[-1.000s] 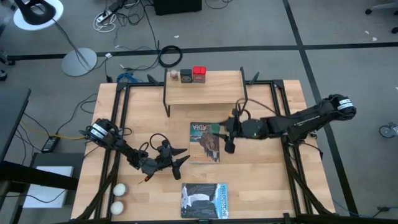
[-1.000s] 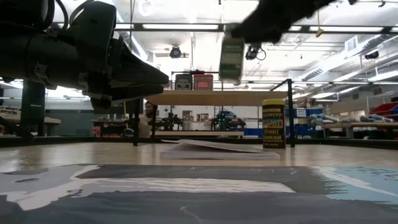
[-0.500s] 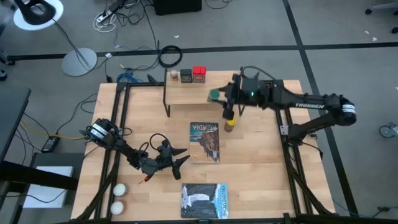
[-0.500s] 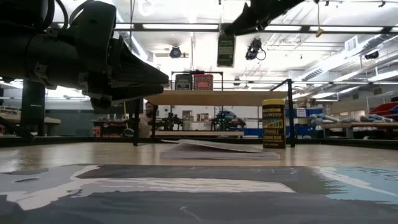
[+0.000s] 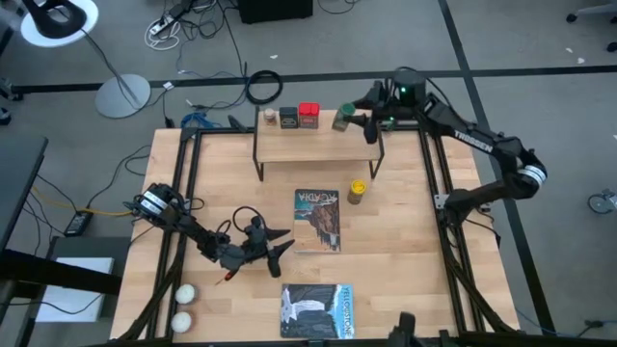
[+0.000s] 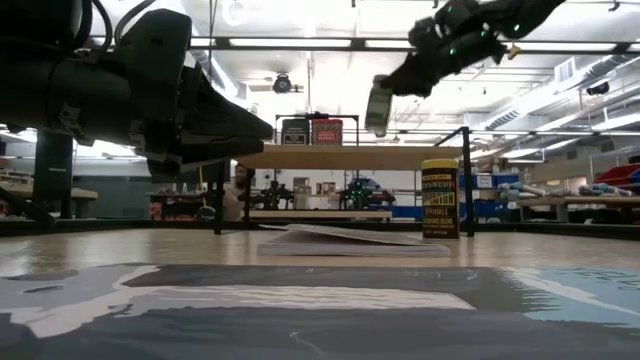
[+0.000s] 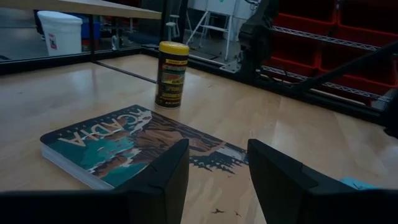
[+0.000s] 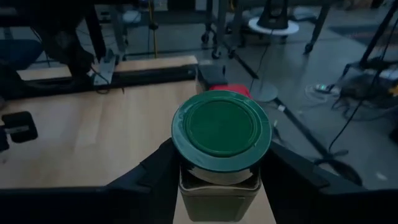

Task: Shelf spices
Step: Put the green seasoning bottle on the shelf

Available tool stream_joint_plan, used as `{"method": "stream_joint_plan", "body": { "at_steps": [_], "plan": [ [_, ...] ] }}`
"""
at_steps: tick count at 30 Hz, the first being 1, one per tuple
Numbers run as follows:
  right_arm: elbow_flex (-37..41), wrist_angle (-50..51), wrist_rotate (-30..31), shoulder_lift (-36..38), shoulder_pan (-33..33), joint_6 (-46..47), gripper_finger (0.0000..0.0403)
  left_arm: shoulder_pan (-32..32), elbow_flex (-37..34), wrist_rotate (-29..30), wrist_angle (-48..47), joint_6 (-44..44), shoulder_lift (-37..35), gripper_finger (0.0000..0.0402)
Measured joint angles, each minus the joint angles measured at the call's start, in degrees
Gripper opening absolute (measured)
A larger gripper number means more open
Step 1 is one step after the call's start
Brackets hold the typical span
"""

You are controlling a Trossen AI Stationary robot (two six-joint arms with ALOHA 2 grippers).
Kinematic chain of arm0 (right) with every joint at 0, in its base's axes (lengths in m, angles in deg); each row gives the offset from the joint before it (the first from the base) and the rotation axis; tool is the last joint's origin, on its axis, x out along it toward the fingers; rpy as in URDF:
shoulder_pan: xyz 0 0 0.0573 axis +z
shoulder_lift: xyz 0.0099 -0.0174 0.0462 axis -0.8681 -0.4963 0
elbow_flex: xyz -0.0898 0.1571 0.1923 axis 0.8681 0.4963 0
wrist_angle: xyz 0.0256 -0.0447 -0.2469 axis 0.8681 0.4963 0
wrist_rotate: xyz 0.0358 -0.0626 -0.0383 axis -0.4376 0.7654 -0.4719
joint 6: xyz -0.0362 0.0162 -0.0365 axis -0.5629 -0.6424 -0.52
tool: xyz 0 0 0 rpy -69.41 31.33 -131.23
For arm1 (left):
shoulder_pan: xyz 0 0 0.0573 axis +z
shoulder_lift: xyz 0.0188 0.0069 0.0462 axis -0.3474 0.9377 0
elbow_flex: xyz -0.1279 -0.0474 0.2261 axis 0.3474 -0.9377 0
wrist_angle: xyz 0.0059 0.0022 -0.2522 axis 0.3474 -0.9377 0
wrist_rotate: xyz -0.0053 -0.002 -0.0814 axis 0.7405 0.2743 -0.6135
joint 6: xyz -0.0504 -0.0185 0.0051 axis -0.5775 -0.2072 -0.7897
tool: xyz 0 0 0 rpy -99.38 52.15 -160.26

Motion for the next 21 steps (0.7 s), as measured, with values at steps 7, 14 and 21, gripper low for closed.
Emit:
{"method": "stream_joint_plan", "body": {
  "at_steps": [7,14,21],
  "plan": [
    [-0.73,-4.33,-4.85,-7.34,-2.93,-0.21,0.0189,0.30,0.00,-0.03,-0.04,-0.24,0.00,0.0167],
    [-8.02,-1.68,-5.51,-13.48,-2.97,-1.66,0.0189,0.30,0.00,-0.03,-0.59,-0.55,0.00,0.0167],
    [-13.60,6.28,-5.74,-16.13,-2.86,-4.90,0.0190,0.33,0.00,0.01,-3.13,-2.25,-0.02,0.0167]
  ]
}}
